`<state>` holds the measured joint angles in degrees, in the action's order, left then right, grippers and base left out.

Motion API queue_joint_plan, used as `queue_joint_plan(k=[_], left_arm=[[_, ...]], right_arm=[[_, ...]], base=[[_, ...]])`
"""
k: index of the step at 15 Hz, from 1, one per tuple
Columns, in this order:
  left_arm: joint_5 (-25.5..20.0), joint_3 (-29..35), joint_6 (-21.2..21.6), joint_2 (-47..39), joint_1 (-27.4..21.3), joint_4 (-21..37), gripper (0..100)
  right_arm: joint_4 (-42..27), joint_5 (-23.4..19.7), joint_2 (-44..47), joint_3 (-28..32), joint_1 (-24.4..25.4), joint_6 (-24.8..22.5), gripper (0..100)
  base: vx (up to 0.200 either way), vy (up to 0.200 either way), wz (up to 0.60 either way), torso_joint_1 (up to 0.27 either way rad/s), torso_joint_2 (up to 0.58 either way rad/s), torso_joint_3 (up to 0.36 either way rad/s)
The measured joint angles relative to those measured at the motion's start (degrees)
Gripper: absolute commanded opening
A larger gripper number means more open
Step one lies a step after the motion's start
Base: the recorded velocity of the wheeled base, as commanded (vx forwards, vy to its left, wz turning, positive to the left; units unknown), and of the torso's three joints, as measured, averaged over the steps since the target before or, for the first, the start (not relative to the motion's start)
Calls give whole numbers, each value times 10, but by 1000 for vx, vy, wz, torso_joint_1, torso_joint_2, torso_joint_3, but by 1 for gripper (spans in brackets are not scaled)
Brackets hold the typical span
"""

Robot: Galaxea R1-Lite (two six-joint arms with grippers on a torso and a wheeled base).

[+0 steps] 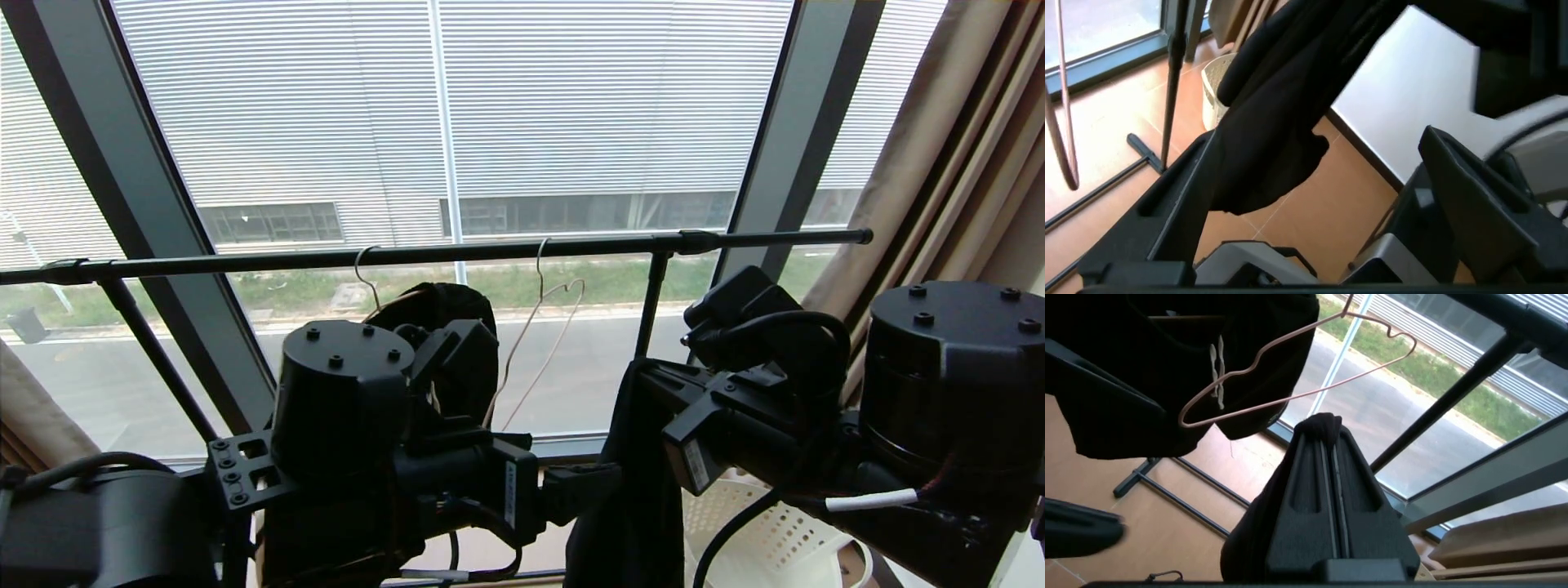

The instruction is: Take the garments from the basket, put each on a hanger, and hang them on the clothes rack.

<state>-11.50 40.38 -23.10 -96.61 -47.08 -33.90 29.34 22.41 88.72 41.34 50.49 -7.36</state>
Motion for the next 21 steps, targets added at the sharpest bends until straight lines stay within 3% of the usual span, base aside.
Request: queue_joint_plan(k=[6, 16, 21], left_arm=[[6, 42, 0, -56, -5, -1, 100], [128, 128, -25, -146, -3, 4, 100], [152, 116, -25, -166, -15, 15, 100]], right_arm=[[0, 0, -4, -2, 2, 0, 0], [-1, 0, -24, -5, 21, 0, 0], [1, 1, -28, 0, 19, 1, 0]], base=[[0, 0, 0, 0, 0, 0], [0, 0, 0, 0, 0, 0], [0, 0, 0, 0, 0, 0]])
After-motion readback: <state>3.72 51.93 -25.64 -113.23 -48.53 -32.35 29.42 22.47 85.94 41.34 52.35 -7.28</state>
